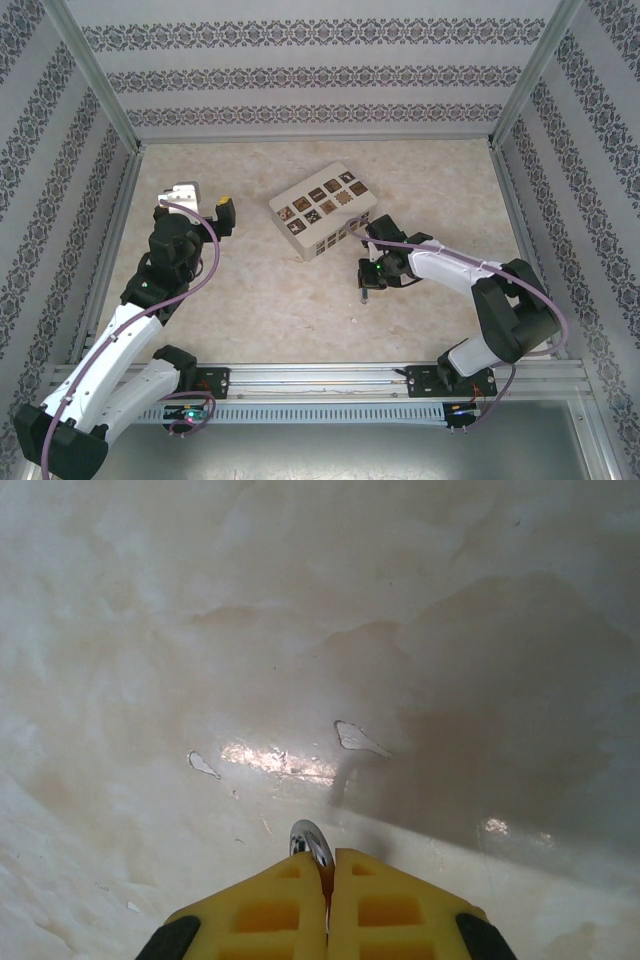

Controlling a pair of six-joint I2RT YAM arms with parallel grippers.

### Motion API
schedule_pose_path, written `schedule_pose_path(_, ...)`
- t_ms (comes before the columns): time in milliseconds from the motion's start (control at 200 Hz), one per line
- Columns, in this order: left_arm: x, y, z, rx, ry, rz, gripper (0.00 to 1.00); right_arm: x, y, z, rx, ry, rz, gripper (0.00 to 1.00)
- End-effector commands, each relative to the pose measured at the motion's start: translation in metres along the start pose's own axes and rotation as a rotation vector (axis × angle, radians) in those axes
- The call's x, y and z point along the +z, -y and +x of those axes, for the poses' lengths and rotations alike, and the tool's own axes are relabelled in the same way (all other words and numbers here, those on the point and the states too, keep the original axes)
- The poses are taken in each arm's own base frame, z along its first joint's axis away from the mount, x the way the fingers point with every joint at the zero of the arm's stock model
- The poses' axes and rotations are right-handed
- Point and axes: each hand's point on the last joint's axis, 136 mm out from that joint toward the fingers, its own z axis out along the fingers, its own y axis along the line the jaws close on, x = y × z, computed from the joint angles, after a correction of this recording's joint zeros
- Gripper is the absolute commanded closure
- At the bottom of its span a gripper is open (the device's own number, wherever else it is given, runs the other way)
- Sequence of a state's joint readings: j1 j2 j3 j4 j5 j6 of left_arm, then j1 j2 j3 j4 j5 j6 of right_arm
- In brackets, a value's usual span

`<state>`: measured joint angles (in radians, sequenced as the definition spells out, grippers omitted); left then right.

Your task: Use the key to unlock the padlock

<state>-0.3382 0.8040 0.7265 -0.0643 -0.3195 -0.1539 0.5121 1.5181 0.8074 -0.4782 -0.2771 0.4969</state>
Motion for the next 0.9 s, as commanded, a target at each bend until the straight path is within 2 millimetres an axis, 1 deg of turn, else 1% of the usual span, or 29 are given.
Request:
schedule_pose_path(0,-0.003,-0.006,-0.008,-0.02,0.008,-0.023,0.0,0.004,0.003,-0.002,0.002,-0.002,-0.008,1.0)
schedule_pose_path(245,-0.002,-0.005,-0.01,-0.018,0.009,-0.021,0.0,0.01,0.007,-0.001,0.01,-0.011,-0.001,1.0)
schedule_pose_path(415,-0.002,-0.004,-0.009,-0.015,0.006,-0.019,0.01,0.016,0.008,0.001,0.015,-0.03,0.0,0.98)
schedule_pose_path(545,-0.001,-0.004,-0.008,-0.014,0.003,-0.018,0.01,0.016,0.009,0.001,0.02,-0.028,0.002,0.96)
schedule_pose_path(715,-0.001,-0.004,-0.007,-0.009,-0.001,-0.017,0.01,0.014,0.009,0.001,0.024,-0.023,0.005,0.89)
schedule_pose_path(894,-0.003,-0.004,-0.008,-0.002,-0.002,-0.017,0.01,0.005,0.008,-0.002,0.022,0.001,0.011,0.8)
